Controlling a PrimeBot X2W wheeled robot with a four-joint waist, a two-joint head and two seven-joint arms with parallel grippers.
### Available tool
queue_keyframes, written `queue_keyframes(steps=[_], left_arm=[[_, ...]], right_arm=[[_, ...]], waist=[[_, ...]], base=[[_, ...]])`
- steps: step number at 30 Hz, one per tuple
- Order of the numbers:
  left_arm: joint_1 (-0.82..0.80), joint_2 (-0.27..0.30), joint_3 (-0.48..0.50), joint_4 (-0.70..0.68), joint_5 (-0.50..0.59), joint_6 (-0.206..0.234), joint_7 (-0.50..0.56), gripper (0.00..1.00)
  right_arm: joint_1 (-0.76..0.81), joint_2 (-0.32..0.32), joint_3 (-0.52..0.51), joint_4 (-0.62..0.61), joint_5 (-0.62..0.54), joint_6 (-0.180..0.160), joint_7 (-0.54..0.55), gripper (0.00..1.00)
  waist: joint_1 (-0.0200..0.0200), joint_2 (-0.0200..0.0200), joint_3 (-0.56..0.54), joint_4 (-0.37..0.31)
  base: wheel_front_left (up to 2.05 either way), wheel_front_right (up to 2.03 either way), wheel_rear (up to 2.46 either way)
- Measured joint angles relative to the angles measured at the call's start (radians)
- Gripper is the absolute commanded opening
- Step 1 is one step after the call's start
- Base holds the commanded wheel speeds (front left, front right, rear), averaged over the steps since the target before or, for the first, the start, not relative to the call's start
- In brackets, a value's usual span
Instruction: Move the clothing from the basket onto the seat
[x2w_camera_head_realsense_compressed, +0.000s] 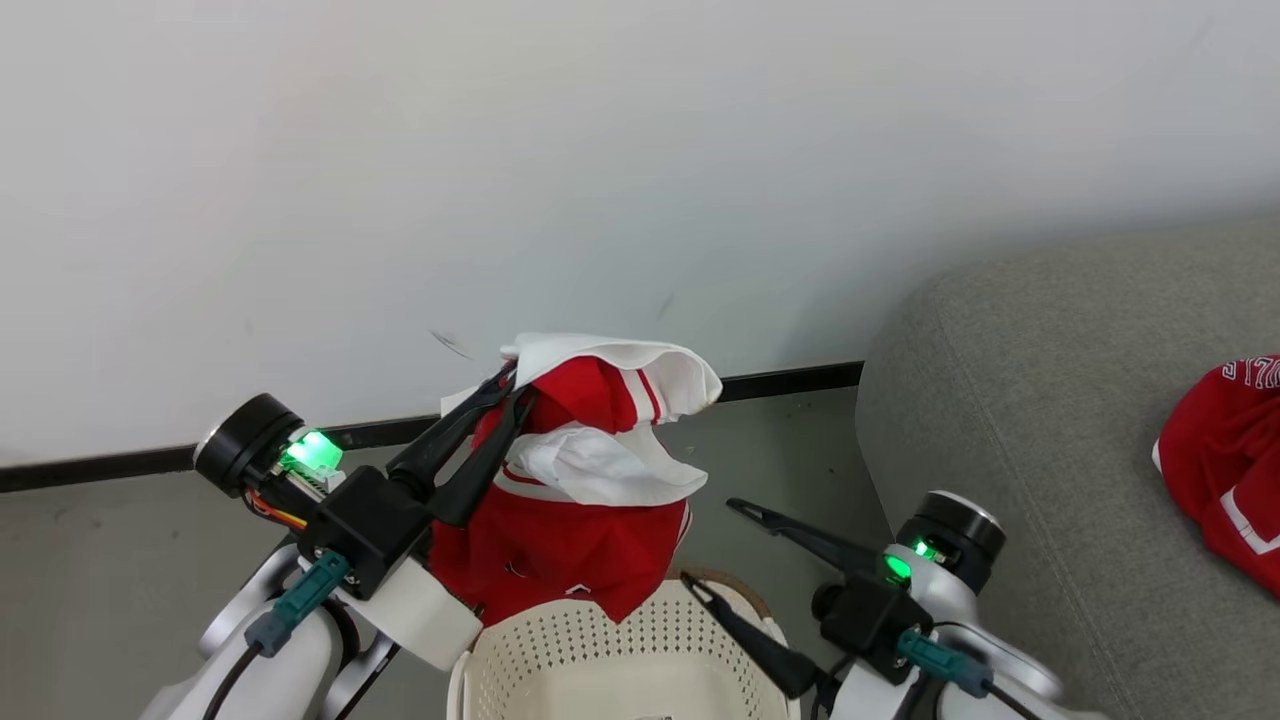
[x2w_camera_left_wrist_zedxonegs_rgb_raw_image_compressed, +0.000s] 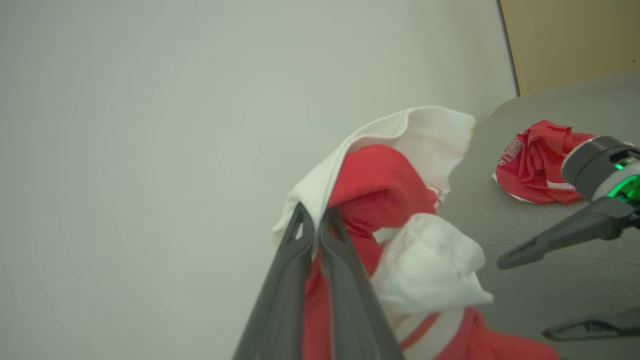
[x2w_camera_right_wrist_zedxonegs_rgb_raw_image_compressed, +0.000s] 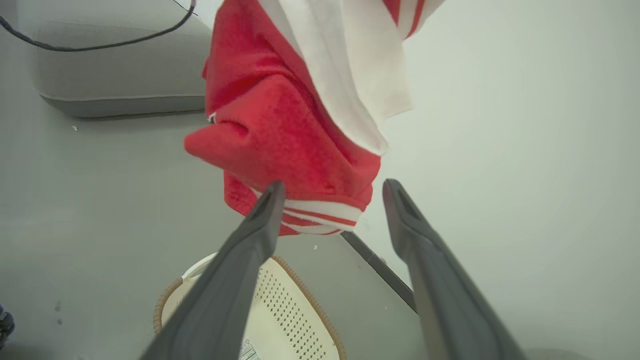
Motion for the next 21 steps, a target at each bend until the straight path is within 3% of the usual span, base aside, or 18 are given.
queue_keyframes(steps=[10, 20, 21], left_arm=[[-0.002, -0.018, -0.036, -0.031, -0.017, -0.009, 0.047, 0.0], [-0.007, -0.022, -0.057, -0.056, -0.028, -0.017, 0.077, 0.0], [-0.007, -0.022, -0.059, -0.057, -0.029, -0.017, 0.084, 0.0]], right_arm=[[-0.067, 0.005, 0.131, 0.064, -0.057, 0.0, 0.0, 1.0], [-0.146, 0.071, 0.189, 0.121, -0.114, 0.0, 0.0, 1.0], [-0.147, 0.074, 0.191, 0.126, -0.117, 0.0, 0.0, 0.96]], waist=[[0.0, 0.0, -0.033, 0.029], [0.0, 0.0, -0.047, 0.05], [0.0, 0.0, -0.047, 0.052]], base=[[0.0, 0.0, 0.0], [0.0, 0.0, 0.0], [0.0, 0.0, 0.0]])
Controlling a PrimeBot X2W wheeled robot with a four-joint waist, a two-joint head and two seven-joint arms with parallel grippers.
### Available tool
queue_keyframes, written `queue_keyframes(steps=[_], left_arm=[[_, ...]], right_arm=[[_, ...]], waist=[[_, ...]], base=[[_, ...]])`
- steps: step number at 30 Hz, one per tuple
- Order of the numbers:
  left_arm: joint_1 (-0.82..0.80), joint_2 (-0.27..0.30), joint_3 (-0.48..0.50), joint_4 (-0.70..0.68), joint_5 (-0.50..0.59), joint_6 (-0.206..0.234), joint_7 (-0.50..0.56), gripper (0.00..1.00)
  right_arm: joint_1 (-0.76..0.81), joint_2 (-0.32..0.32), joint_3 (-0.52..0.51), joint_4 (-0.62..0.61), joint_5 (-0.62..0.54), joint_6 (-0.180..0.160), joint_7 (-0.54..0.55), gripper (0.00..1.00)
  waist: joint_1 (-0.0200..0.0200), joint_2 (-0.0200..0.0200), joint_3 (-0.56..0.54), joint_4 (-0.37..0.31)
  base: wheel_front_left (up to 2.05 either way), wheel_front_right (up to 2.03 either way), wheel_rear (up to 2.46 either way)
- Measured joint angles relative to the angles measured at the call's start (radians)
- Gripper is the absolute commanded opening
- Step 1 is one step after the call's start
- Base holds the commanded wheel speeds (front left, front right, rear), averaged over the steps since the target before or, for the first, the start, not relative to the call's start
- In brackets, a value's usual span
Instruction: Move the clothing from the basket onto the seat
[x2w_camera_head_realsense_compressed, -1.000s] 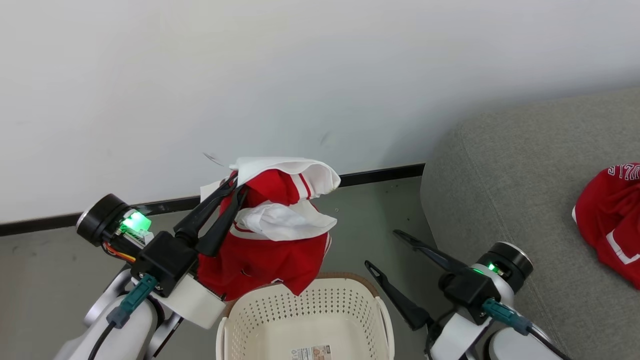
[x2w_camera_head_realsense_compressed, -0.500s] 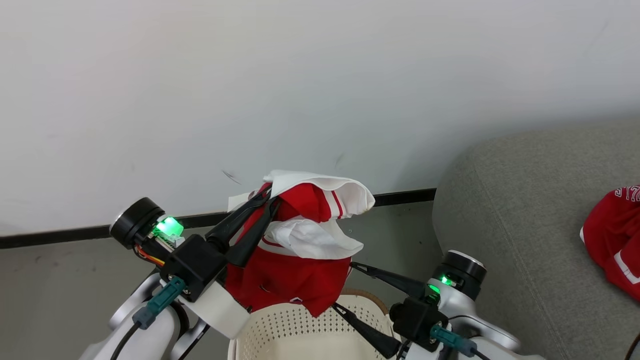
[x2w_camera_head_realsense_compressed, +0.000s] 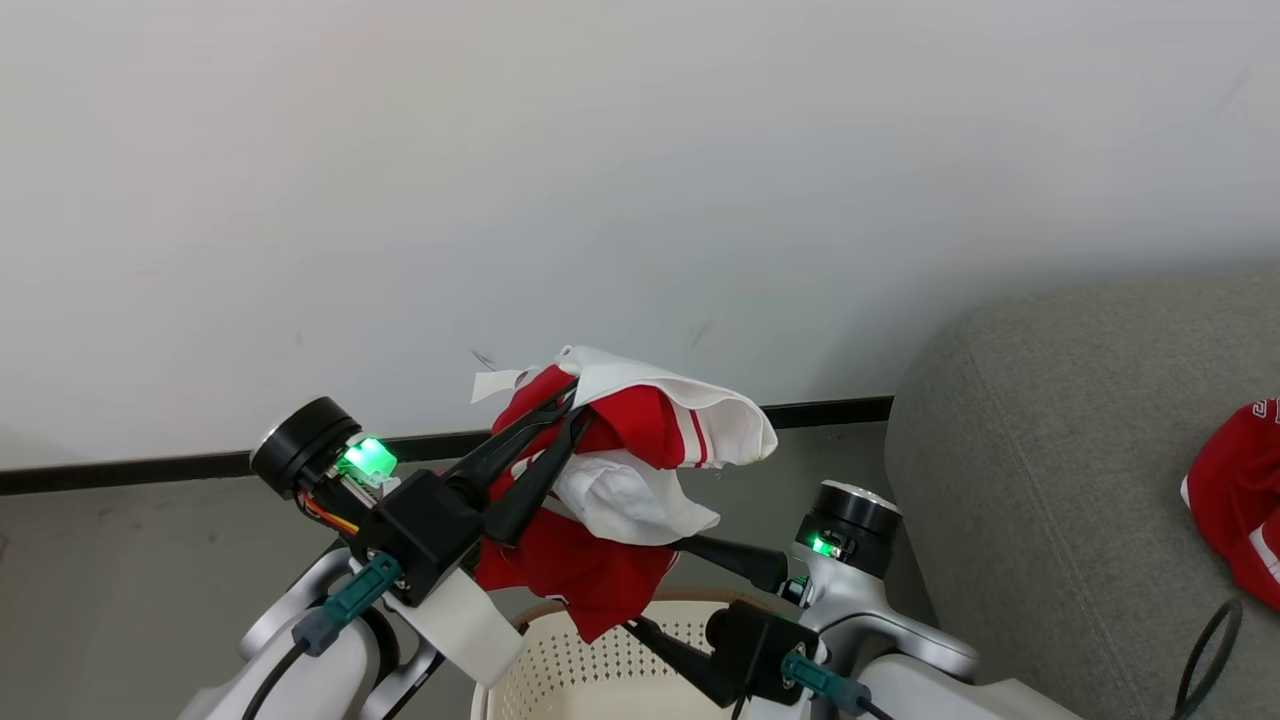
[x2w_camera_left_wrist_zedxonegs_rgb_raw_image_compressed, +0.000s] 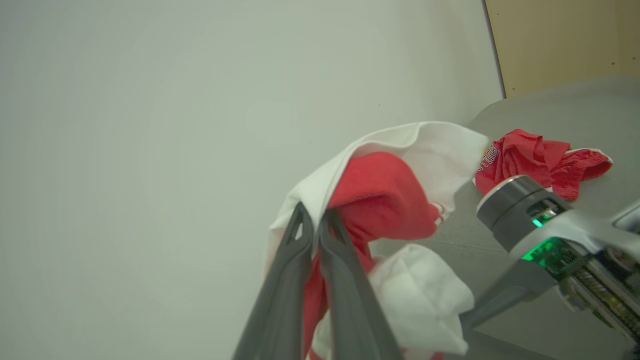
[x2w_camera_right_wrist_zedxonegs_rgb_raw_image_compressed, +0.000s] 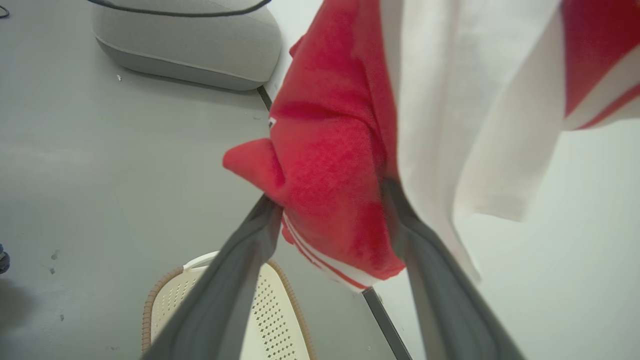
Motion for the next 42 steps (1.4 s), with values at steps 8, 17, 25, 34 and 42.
queue_keyframes(steps=[8, 17, 25, 34, 42], left_arm=[[-0.002, -0.005, -0.004, -0.007, -0.023, 0.0, 0.014, 0.0], [0.013, -0.022, 0.019, 0.007, -0.052, 0.016, 0.02, 0.0], [0.06, -0.034, 0.028, 0.041, -0.086, 0.029, 0.018, 0.95], [0.08, -0.068, 0.003, 0.066, -0.112, 0.028, -0.009, 1.0], [0.108, -0.097, -0.041, 0.081, -0.121, 0.019, -0.035, 1.0]], right_arm=[[-0.035, 0.027, 0.004, 0.051, -0.018, 0.0, 0.0, 0.0], [-0.029, 0.036, -0.071, 0.041, 0.01, 0.0, 0.0, 0.0], [0.017, -0.006, -0.254, -0.011, 0.021, 0.0, 0.0, 0.0], [0.065, -0.078, -0.497, -0.075, -0.009, 0.0, 0.0, 0.0], [0.135, -0.123, -0.686, -0.144, -0.054, 0.0, 0.0, 0.0]], waist=[[0.0, 0.0, -0.003, 0.01], [0.0, 0.0, 0.0, -0.005], [0.0, 0.0, 0.002, -0.038], [0.0001, 0.0, 0.003, -0.093], [0.0, 0.0, 0.001, -0.148]], base=[[0.0, 0.0, 0.0], [0.0, 0.0, 0.0], [0.0, 0.0, 0.0], [0.0, 0.0, 0.0], [0.0, 0.0, 0.0]])
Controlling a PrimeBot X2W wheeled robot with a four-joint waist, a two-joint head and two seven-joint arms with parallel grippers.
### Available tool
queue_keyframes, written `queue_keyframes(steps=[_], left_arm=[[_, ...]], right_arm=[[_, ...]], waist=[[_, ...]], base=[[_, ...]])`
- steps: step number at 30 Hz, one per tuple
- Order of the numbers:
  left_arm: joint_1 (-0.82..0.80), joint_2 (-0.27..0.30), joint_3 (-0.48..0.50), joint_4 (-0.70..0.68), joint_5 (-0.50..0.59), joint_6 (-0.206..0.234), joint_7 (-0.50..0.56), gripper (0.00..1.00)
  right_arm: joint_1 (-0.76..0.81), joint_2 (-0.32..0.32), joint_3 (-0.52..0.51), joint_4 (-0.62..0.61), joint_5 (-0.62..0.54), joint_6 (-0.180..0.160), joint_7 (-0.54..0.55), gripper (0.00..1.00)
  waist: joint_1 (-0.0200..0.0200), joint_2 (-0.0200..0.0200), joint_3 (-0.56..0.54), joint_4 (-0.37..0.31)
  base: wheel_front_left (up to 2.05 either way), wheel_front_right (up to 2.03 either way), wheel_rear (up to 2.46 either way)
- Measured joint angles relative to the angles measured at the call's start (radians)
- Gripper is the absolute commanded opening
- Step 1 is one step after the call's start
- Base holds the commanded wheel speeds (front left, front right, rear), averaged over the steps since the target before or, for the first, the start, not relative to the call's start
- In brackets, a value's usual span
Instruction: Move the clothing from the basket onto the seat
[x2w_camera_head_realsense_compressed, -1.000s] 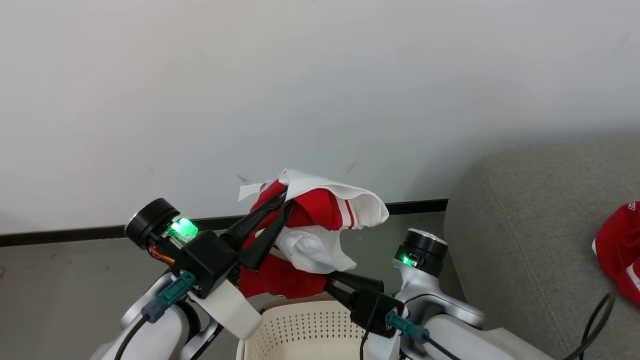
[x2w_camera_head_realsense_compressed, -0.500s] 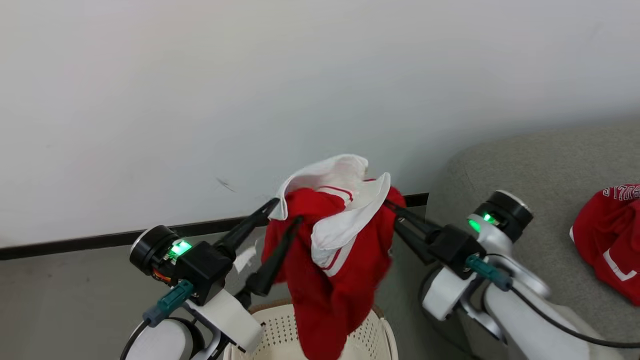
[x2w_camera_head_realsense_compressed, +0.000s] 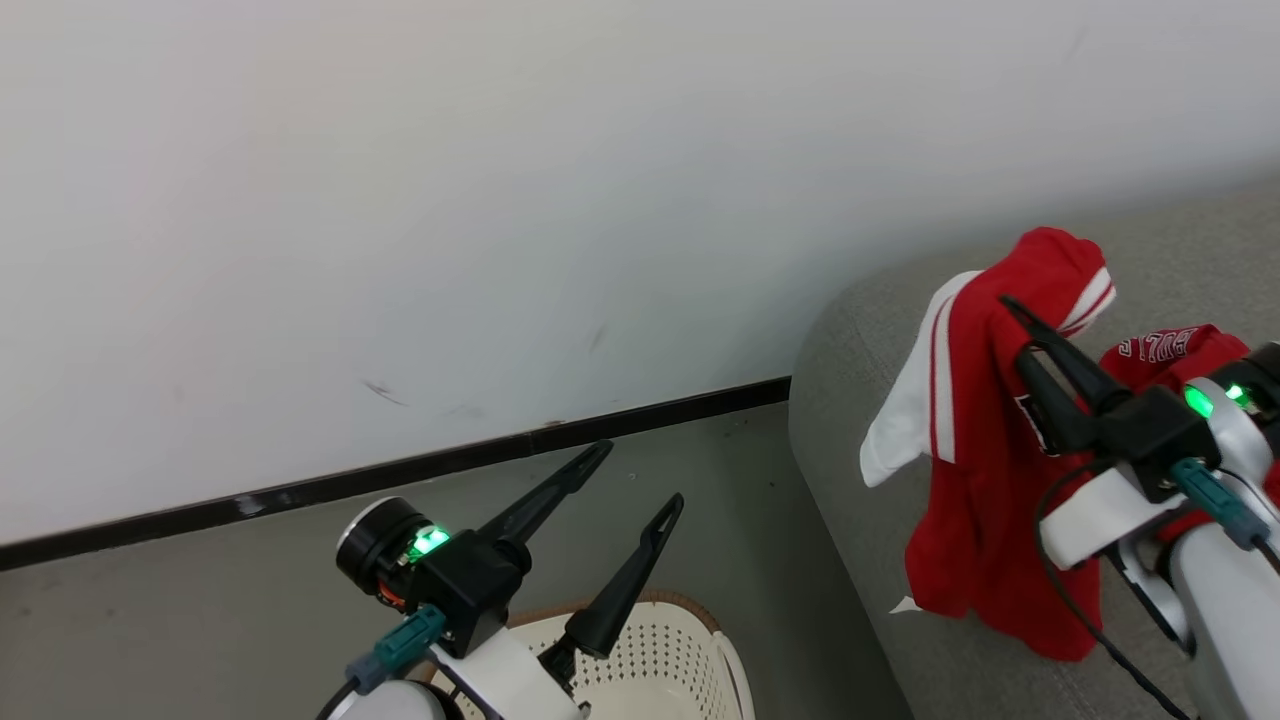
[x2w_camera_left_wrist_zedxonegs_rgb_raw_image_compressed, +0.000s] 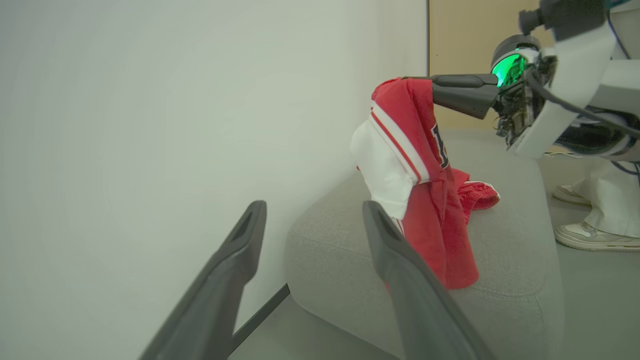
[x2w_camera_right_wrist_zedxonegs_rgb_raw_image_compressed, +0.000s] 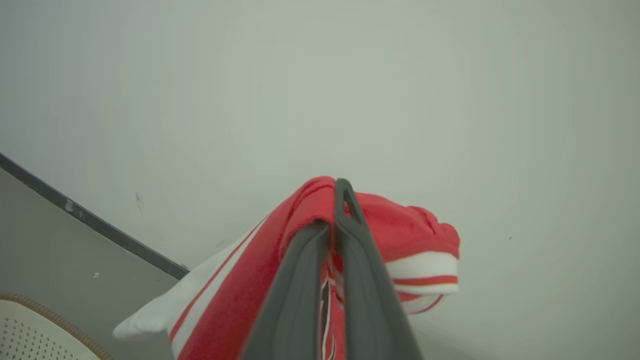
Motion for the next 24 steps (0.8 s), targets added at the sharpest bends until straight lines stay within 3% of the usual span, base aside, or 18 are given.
queue_keyframes(steps=[11, 24], left_arm=[[0.001, -0.036, -0.085, 0.017, -0.016, -0.011, -0.018, 1.0], [0.001, -0.065, -0.146, 0.045, -0.026, -0.022, -0.045, 1.0]], right_arm=[[0.113, -0.02, -0.18, -0.104, -0.04, 0.0, 0.0, 0.0], [0.208, -0.022, -0.227, -0.194, -0.056, 0.0, 0.0, 0.0]], waist=[[0.0, 0.0, -0.006, -0.086], [0.0001, 0.0, -0.009, -0.196]], base=[[0.0, 0.0, 0.0], [0.0, 0.0, 0.0]])
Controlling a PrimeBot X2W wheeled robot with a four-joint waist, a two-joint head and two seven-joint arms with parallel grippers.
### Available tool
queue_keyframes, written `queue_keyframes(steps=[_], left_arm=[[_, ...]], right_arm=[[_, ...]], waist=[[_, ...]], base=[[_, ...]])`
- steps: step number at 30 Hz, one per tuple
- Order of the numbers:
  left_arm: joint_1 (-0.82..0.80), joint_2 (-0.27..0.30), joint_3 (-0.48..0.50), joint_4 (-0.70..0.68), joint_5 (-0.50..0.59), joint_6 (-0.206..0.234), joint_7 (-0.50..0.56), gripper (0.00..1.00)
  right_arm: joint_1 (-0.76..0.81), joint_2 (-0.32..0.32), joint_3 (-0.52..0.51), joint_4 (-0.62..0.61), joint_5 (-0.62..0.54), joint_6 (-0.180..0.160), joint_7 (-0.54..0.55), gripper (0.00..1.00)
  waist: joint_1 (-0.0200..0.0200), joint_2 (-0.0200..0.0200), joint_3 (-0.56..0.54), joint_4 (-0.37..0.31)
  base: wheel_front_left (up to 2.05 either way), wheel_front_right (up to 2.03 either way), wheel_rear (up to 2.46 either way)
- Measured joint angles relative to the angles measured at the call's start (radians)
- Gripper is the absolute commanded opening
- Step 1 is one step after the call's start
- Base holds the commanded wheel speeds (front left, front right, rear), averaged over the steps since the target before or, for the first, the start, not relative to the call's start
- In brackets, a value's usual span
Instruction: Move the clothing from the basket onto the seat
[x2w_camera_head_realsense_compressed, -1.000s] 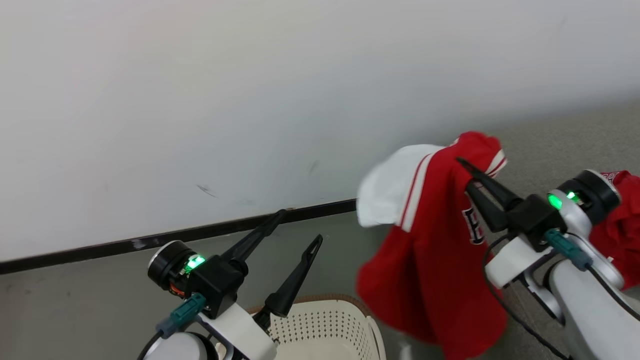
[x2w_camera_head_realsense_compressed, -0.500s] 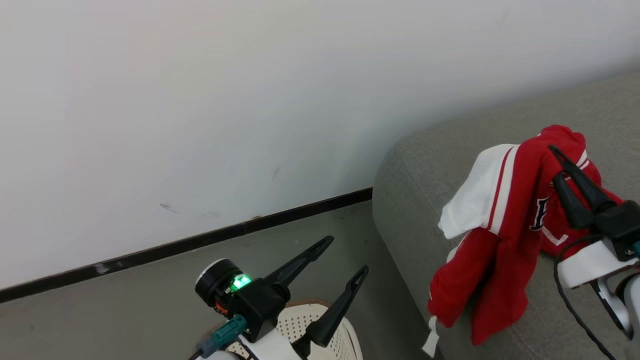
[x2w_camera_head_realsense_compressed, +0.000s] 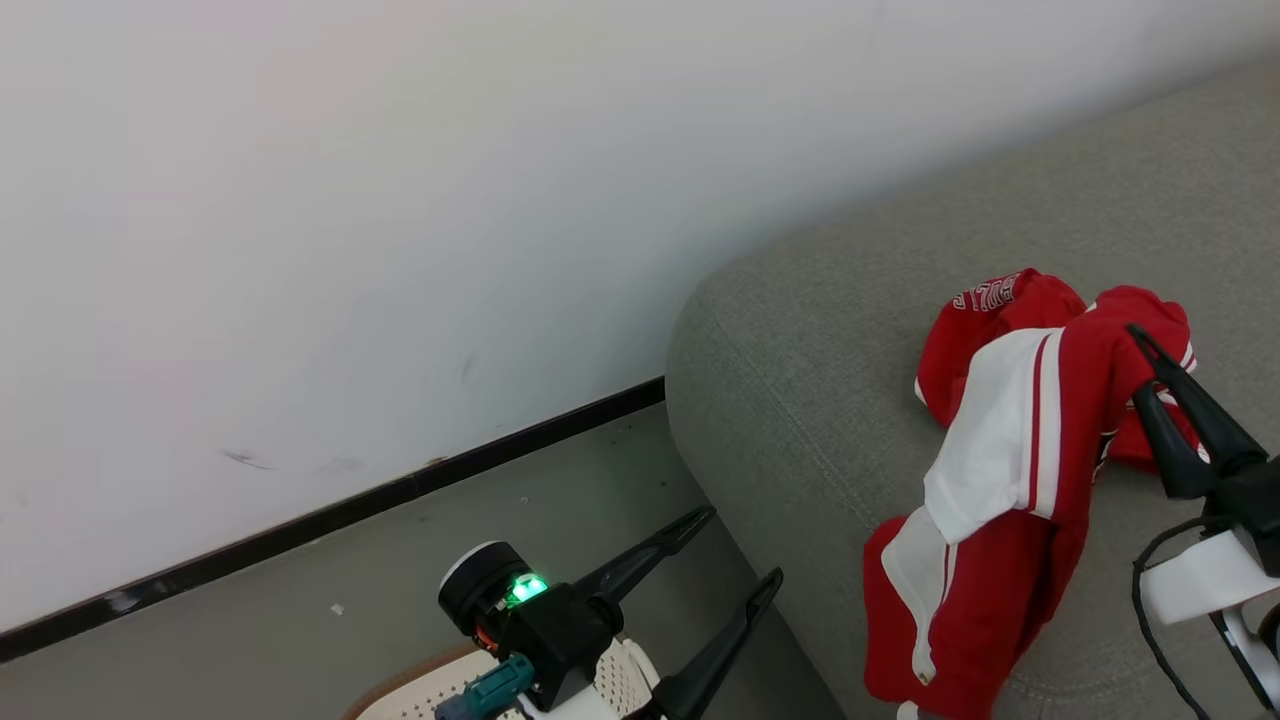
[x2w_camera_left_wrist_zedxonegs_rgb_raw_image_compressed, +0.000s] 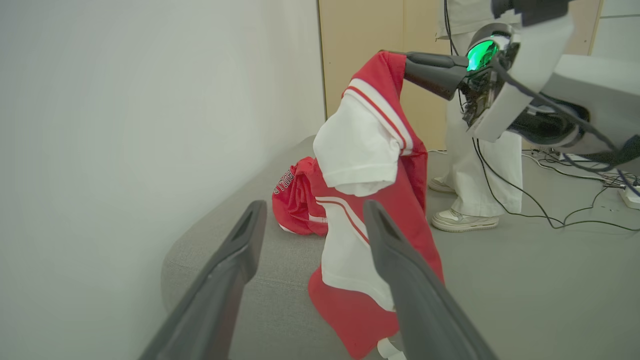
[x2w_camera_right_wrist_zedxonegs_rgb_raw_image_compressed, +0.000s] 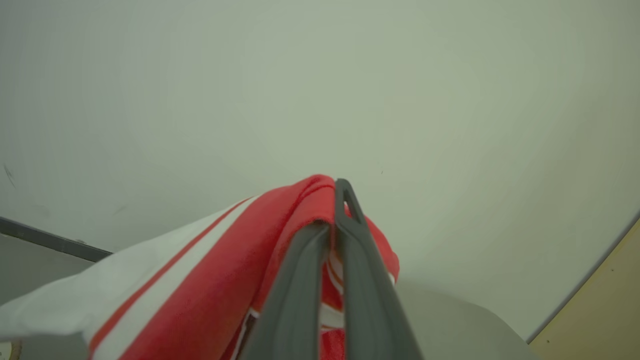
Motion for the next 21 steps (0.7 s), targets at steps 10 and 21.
queue_keyframes(steps=[10, 21], left_arm=[[0.011, 0.0, 0.02, 0.011, 0.0, 0.005, -0.025, 1.0], [0.036, 0.028, 0.065, -0.007, 0.012, 0.056, -0.026, 1.0]], right_arm=[[-0.013, -0.012, 0.096, 0.015, 0.097, 0.0, 0.0, 0.0], [-0.397, -0.149, 0.138, 0.076, 0.231, 0.0, 0.04, 0.0]], waist=[[0.0, 0.0, 0.014, -0.068], [0.0, 0.0, 0.059, -0.097]], base=[[0.0, 0.0, 0.0], [0.0, 0.0, 0.0]])
